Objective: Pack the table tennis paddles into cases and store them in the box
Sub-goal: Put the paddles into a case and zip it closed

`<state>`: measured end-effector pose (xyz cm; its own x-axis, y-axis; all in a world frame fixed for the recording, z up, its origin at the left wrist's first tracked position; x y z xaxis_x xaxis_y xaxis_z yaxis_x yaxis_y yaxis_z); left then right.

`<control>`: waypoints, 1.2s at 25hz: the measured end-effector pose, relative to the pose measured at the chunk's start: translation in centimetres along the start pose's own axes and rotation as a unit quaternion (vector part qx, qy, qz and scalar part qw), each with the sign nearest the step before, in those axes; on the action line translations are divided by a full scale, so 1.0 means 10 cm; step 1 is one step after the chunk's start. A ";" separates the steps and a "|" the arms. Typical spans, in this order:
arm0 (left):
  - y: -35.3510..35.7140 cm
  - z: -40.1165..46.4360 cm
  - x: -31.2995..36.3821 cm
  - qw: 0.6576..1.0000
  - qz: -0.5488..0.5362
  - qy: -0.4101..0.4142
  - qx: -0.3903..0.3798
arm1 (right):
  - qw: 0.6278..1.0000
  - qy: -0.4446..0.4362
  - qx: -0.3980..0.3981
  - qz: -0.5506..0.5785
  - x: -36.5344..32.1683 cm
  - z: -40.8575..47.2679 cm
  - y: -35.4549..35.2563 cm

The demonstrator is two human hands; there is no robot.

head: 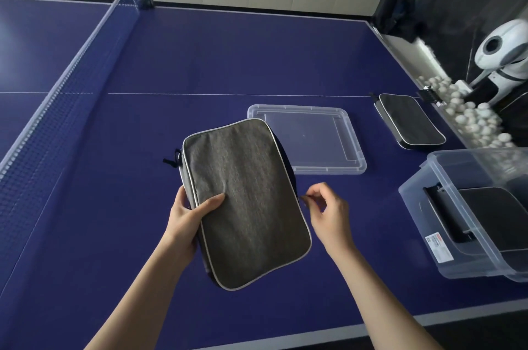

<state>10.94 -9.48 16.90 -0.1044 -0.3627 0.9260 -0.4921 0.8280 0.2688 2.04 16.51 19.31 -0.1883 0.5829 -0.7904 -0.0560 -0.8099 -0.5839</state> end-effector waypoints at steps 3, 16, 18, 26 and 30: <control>-0.05 -0.02 -0.02 0.999 0.011 -0.011 -0.049 | 1.000 -0.007 -0.004 0.011 -0.09 0.09 0.06; -0.12 0.04 0.24 0.914 0.308 0.074 -0.254 | 0.999 0.014 -0.048 -0.023 -0.18 0.37 0.07; -0.13 0.09 0.27 0.883 0.383 0.091 -0.257 | 0.998 -0.015 -0.054 -0.040 -0.26 0.37 0.10; 0.04 0.21 0.33 0.733 0.580 0.143 -0.326 | 0.982 -0.157 -0.087 -0.061 -0.85 0.31 0.31; 0.02 0.23 0.27 0.733 0.582 0.144 -0.321 | 0.974 -0.193 -0.106 -0.058 -0.98 0.22 0.37</control>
<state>8.64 -11.28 18.82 0.1023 0.7781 0.6198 0.3034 0.5689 -0.7644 1.52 7.61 25.29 -0.5499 0.5689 -0.6115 0.0962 -0.6842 -0.7229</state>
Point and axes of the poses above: each hand's wrist, its own z-axis towards the middle knuckle, its own y-axis out of the palm, x = y × z, the point moved 5 cm from there along z, towards the middle knuckle, and after that the axes turned 11 degrees about y, right-handed, at the moved point
